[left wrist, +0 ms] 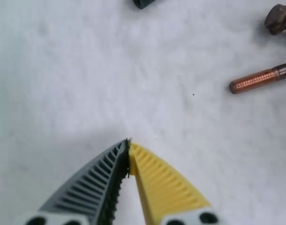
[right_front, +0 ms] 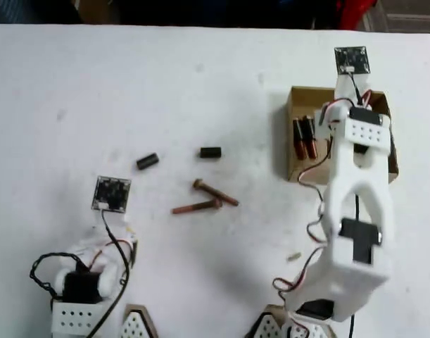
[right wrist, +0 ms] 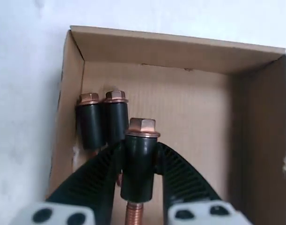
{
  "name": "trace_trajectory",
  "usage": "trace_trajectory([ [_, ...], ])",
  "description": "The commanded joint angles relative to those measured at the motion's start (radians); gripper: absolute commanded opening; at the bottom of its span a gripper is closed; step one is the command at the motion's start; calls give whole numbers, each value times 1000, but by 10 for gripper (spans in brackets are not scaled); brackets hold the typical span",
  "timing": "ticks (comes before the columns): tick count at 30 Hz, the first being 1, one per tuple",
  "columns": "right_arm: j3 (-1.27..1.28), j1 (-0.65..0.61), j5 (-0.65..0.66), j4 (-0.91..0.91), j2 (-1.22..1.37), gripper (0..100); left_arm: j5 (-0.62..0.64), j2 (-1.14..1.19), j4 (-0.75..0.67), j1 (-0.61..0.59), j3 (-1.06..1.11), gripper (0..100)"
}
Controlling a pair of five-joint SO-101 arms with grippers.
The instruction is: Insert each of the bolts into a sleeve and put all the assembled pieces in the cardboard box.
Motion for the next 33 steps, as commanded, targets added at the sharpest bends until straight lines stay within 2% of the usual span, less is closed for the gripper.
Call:
trace_trajectory([
  [1,-141,12,14,-19,77,16,-9,-8,5,-7,-3,20],
  [11,-244,22,14,-18,240,18,-11,-8,3,-7,-3,20],
  [16,-244,19,14,-18,240,29,-11,-8,3,-7,-3,20],
  [21,-244,15,14,-18,246,147,-11,-8,3,-7,-3,20],
  [28,-239,15,14,-16,208,138,-11,-8,3,-7,-3,20],
  [33,-239,13,8,81,104,138,-9,-8,2,-7,-3,20],
])
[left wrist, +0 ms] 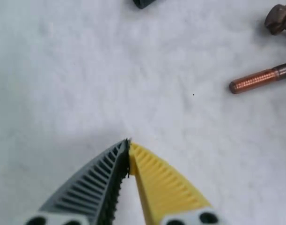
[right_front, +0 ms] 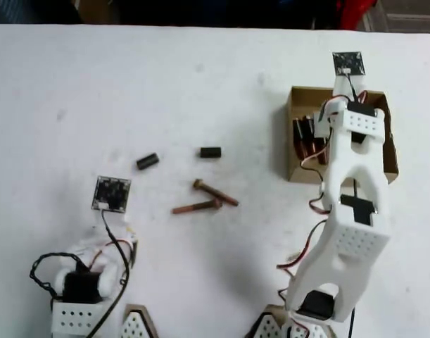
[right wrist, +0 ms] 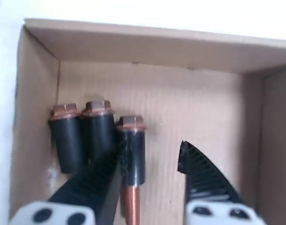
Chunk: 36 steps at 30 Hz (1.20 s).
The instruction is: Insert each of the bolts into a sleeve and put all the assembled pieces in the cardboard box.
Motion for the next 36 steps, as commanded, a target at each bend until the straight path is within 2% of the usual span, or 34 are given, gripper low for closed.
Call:
trace_trajectory([
  [1,-46,-7,6,56,-143,138,-6,-8,2,-7,-3,20],
  [17,-44,-179,5,341,-490,138,-3,-8,6,-39,-5,20],
  [27,-44,-374,15,470,-644,138,-6,-8,3,-68,-3,20],
  [36,31,-550,327,476,-641,140,-9,-8,3,-68,-3,20],
])
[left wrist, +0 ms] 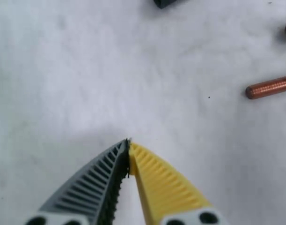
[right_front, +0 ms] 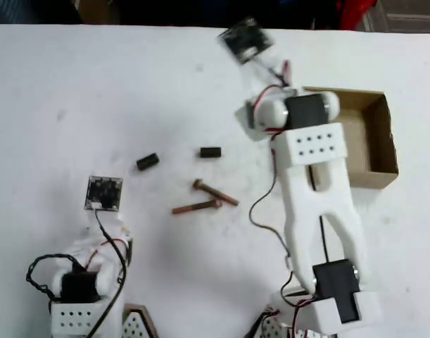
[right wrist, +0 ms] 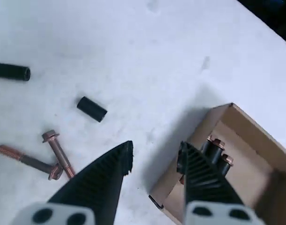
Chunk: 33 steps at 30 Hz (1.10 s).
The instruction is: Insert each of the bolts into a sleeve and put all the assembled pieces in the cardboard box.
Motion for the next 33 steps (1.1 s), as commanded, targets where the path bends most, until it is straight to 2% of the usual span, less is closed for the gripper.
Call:
trace_trajectory([
  [1,28,-71,155,-4,-41,140,-9,-8,3,-7,-3,20],
  [13,316,-162,542,-298,-41,141,-11,-8,3,-7,-3,20],
  [21,434,-163,629,-512,15,141,-11,-8,3,-7,-3,20],
  [33,425,-163,629,-664,251,141,-11,-8,3,-7,-3,20],
])
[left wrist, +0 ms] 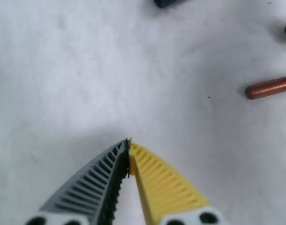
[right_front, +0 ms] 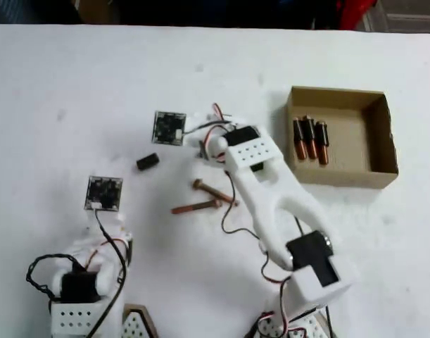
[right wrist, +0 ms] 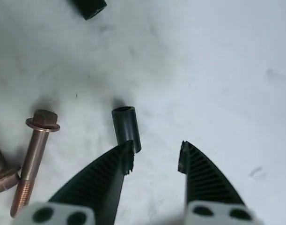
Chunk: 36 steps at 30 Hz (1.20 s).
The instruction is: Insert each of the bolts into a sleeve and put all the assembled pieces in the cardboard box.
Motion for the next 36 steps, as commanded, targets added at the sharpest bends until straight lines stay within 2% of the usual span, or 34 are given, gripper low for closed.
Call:
trace_trajectory([
  [1,-28,-2,9,-27,35,141,-11,-8,3,-7,-3,20],
  [9,-110,-2,6,-25,214,139,-11,-8,3,-7,-3,20],
  [19,-180,-2,2,-25,306,136,-11,-8,3,-7,-3,20],
  [21,-176,-4,2,-24,312,109,-11,-8,3,-7,-3,20],
  [24,-173,-4,2,-4,312,12,-11,-8,3,-7,-3,20],
  [30,-221,-4,-2,151,303,18,-11,-8,3,-7,-3,20],
  [36,-341,4,-189,285,278,16,-11,-8,2,-7,-3,20],
])
